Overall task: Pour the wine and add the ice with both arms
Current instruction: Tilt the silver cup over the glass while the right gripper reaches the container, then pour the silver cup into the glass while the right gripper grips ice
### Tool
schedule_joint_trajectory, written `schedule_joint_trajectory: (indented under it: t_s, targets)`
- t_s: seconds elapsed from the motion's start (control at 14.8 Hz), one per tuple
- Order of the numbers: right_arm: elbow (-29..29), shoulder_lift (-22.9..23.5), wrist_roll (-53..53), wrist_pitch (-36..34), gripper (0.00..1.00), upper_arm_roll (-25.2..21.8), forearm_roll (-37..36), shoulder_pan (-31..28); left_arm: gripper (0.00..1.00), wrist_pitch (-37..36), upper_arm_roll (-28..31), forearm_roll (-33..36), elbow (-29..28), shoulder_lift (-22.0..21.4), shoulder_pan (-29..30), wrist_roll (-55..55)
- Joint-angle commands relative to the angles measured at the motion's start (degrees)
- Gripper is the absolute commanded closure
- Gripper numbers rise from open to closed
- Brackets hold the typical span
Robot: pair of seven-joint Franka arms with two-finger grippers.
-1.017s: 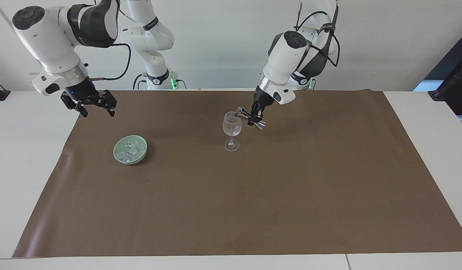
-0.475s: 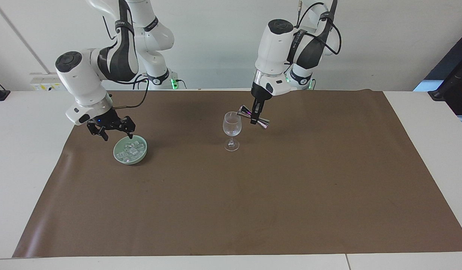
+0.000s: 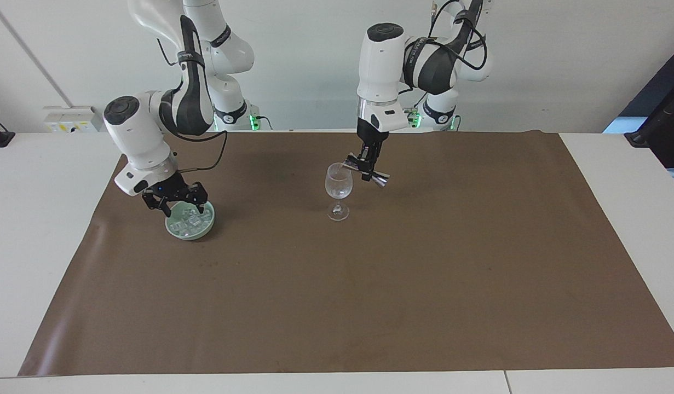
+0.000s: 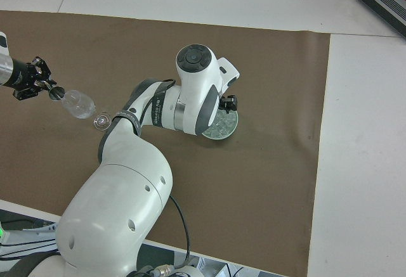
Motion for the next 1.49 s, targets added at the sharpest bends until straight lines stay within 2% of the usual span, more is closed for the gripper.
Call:
schedule_joint_trajectory:
  t_s: [0.0,0.14,0.27,0.54,0.61,1.22,1.42]
  targets:
    - [-1.5,0.9,-2.1,3.3,0.17,-0.1,1.2,-0.2,1.00,-0.1,0.4,5.2,1.3,0.6,-1.3,-1.1]
    - [-2.4,1.0,-2.2,3.7,0.21,-0.1,1.2,-0.2,1.00,0.5,0.4,6.6,1.3,0.5,-2.3,-1.4]
    - [-2.5,1.1,-2.6,3.7,0.22,-0.1,1.2,-0.6,1.00,2.5,0.3,11.4,0.6,0.6,-2.8,-1.1]
    - [-3.7,0.7,-2.6,3.7,0.27,-0.1,1.2,-0.6,1.00,3.2,0.3,12.9,0.5,0.5,-3.8,-0.7]
    - [-4.2,0.6,-2.7,3.7,0.31,-0.1,1.3,-0.6,1.00,3.0,0.3,13.9,0.5,0.5,-4.0,-0.7]
    - [-4.5,0.5,-3.4,4.7,0.33,-0.1,1.3,-0.8,1.00,2.1,0.2,13.8,0.9,0.5,-3.8,-0.4]
    - [-4.8,0.5,-3.4,4.7,0.36,-0.1,1.3,-0.8,1.00,2.1,0.0,11.6,0.9,0.5,-3.2,-0.4]
